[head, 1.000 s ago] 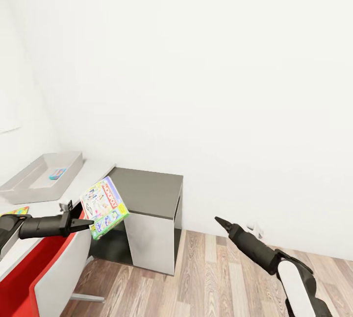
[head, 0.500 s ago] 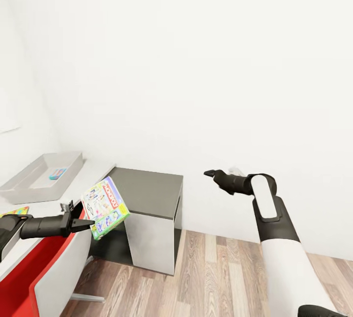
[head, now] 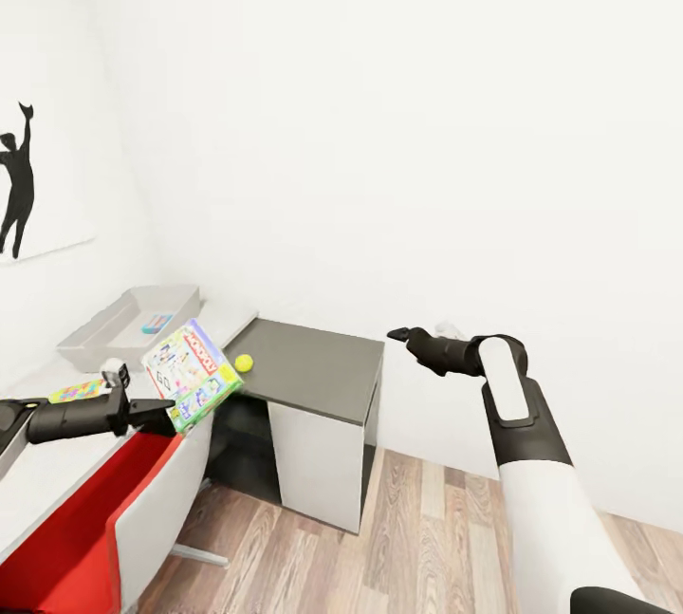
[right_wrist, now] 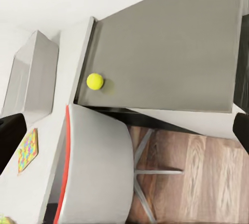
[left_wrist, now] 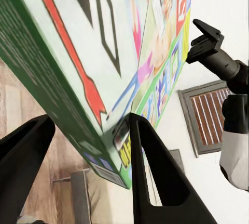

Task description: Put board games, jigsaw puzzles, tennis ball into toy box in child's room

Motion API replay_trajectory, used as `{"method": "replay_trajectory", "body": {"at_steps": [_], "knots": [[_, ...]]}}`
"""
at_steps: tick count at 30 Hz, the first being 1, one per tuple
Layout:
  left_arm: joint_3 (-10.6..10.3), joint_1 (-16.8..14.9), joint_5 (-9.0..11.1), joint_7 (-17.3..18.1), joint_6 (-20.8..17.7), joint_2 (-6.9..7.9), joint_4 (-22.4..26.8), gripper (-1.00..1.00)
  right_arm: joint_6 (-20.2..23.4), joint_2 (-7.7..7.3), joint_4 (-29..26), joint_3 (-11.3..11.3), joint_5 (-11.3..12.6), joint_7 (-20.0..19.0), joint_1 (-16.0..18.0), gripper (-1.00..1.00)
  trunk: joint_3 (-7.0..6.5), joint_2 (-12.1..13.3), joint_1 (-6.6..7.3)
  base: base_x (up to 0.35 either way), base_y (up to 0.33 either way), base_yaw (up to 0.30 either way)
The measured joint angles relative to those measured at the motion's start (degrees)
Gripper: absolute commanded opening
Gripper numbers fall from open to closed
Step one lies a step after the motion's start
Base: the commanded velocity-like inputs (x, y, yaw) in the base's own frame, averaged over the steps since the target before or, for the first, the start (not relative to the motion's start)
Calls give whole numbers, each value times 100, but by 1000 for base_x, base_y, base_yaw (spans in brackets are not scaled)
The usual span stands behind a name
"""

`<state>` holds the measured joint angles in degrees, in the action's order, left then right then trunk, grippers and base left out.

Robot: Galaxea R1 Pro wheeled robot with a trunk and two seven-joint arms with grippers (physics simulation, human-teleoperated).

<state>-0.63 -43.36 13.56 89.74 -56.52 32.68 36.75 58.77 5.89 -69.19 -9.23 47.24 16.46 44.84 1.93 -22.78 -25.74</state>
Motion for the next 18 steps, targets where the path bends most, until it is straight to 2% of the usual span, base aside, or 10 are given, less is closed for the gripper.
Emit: {"method": "replay_trajectory", "body": {"at_steps": [3, 6, 9, 10, 11, 15, 17, 18], "knots": [[70, -288, -13, 2, -123, -16, -20, -100, -23, 47, -1, 165, 3, 5, 1, 100, 0, 1, -1, 0, 0, 283], [197, -373, -38, -95, -155, -28, -25, -100, -37, 71, -1, 264, -2, 9, 1, 100, 1, 0, 0, 0, 0, 284], [598, -495, -34, -568, -168, -35, -26, -100, -42, 99, -1, 300, -6, 10, 1, 100, 1, 0, 0, 0, 0, 284], [872, -549, -48, -819, -164, -37, -27, -100, -43, 104, -1, 303, -9, 10, 1, 100, 1, 1, 0, 0, 0, 284], [1049, -570, -38, -972, -172, -40, -26, -100, -43, 106, -1, 304, -10, 8, 1, 100, 1, 0, 0, 0, 0, 284], [1519, -603, -49, -1476, -181, -41, -26, -100, -42, 109, -6, 304, -11, 5, 1, 100, 1, 0, 1, 27, -5, 187], [1655, -608, -43, -1721, -188, -42, -26, -100, -38, 109, -71, 307, -9, 7, 1, 100, 1, -1, 1, 169, -110, 35], [1731, -611, -65, -1993, -179, -44, -29, -100, -38, 110, -270, 312, 9, 14, 2, 100, 1, -4, 3, 205, -141, 6]]}}
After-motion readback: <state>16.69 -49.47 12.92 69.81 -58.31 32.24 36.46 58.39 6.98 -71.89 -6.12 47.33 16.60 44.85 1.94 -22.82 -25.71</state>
